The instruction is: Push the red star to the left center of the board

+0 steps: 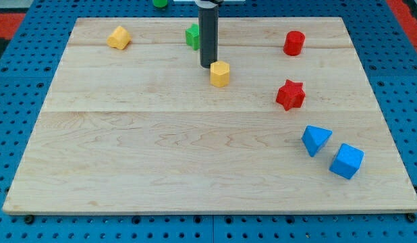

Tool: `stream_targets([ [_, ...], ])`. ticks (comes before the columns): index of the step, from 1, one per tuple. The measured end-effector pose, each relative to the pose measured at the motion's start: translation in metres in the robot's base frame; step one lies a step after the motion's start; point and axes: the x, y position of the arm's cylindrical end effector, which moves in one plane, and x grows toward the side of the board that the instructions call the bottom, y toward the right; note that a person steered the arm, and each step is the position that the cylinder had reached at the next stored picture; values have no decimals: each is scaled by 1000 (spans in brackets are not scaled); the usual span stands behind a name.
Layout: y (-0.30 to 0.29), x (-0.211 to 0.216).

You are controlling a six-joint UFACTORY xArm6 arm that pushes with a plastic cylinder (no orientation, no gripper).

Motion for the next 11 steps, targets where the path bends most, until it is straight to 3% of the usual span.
stream_targets([
  [1,12,2],
  [3,136,-5],
  [4,135,53],
  [7,191,79],
  [9,100,102],
  [10,134,108],
  [11,87,129],
])
